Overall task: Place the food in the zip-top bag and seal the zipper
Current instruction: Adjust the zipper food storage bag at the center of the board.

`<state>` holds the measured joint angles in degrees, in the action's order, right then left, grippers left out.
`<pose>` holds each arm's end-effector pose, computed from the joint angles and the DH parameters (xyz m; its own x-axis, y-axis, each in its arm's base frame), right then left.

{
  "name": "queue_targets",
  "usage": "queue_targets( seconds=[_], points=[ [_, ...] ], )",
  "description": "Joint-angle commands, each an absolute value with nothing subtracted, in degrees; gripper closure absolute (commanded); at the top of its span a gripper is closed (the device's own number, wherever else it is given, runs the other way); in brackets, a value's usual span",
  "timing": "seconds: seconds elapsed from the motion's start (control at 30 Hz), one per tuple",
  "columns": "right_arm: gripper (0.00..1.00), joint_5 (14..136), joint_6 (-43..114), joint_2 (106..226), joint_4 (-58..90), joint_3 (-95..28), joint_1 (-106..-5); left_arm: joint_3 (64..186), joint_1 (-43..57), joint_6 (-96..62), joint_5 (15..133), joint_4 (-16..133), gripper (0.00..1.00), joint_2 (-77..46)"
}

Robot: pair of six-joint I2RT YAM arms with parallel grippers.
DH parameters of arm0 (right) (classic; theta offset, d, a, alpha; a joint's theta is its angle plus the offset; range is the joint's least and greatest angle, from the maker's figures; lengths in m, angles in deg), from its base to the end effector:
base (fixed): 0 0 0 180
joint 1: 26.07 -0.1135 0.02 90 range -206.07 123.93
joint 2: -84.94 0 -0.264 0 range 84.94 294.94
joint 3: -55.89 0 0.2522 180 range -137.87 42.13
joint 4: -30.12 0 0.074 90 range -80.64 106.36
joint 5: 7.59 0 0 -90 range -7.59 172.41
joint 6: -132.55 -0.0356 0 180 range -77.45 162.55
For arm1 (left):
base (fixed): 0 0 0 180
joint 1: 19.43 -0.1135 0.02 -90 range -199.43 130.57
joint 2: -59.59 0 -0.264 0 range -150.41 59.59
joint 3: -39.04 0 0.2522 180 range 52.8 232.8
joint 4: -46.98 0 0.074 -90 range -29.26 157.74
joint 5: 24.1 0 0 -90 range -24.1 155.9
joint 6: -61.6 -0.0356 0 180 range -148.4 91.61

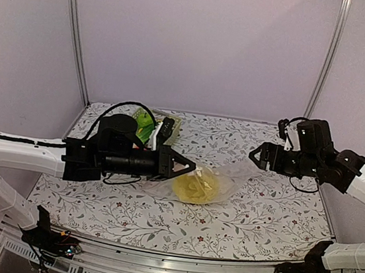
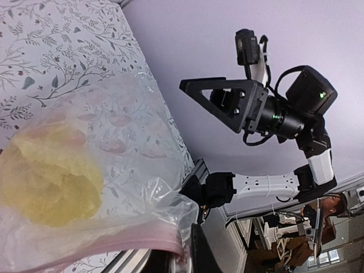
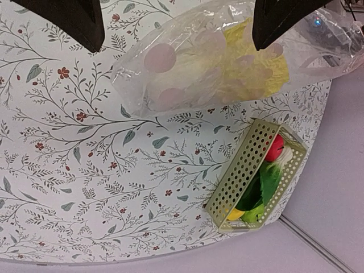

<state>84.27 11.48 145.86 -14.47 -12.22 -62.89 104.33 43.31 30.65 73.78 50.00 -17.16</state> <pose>0.1840 0.1363 0.3092 -0.7149 0.1091 -0.6906 -0.2444 0.8864 0.3931 0.1388 -0.2800 0.2930 -0.8662 -0.1736 -0.4686 0.3859 0.3633 -0.8480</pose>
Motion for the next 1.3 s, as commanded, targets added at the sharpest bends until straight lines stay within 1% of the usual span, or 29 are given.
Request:
queue_targets(
  seconds=[0.0,0.13,0.27,0.37,0.47,0.67,0.7,0.77,0.9,1.0,1.13,1.23,1.27],
  points=[
    [0.09,78.53,7.05,138.38,-14.15,-6.3,-64.63,103.87,42.36,31.69,72.1,47.48,1.0,-16.78],
    [0.1,78.53,1.13,133.38,-10.03,-2.25,-69.88,103.54,42.27,32.15,72.56,47.31,1.0,-16.87],
    [0.1,81.33,-0.8,132.83,-5.33,0.07,-75.9,103.17,42.18,32.58,72.67,46.87,1.0,-16.98],
    [0.1,82.09,-0.12,135.55,-3.73,-0.87,-79.18,103.23,42.23,32.56,73.17,46.76,1.0,-17.2],
    [0.1,87.15,0.91,138.9,-4.46,-3.58,-82.63,103.51,42.14,32.21,73.93,46.84,1.0,-17.31],
    [0.1,91.56,-0.65,145.52,-2.34,-6.09,-84.08,103.62,42.09,32.09,74.98,46.85,1.0,-17.41],
    [0.13,91.82,-0.86,146.61,-1.65,-6.24,-84.15,103.67,42.09,31.82,75.3,46.95,1.0,-17.45],
    [0.21,91.9,-1.36,148.03,-0.03,-6.72,-84.16,104.11,42.06,31.01,76.18,47.78,1.0,-17.66],
    [0.34,91.68,-1.89,150.86,2.58,-7.97,-84.09,105.43,41.92,29.22,77.93,50.42,1.0,-17.78],
    [0.52,91.9,-2.14,152.65,3.49,-8.77,-84.08,105.47,41.92,28.68,78.26,51.53,1.0,-17.33],
    [0.84,92.19,-2.36,153.57,3.86,-9.44,-84.09,105.15,41.83,27.64,78.1,53.33,1.0,-15.95],
    [1.0,92.63,-2.4,153.6,3.72,-9.91,-84.09,104.89,41.68,26.24,77.85,55.12,1.0,-14.61],
    [1.0,92.73,-2.37,153.52,3.59,-10.17,-84.13,104.98,41.54,25.17,77.85,56.24,0.94,-14.1]
  ],
)
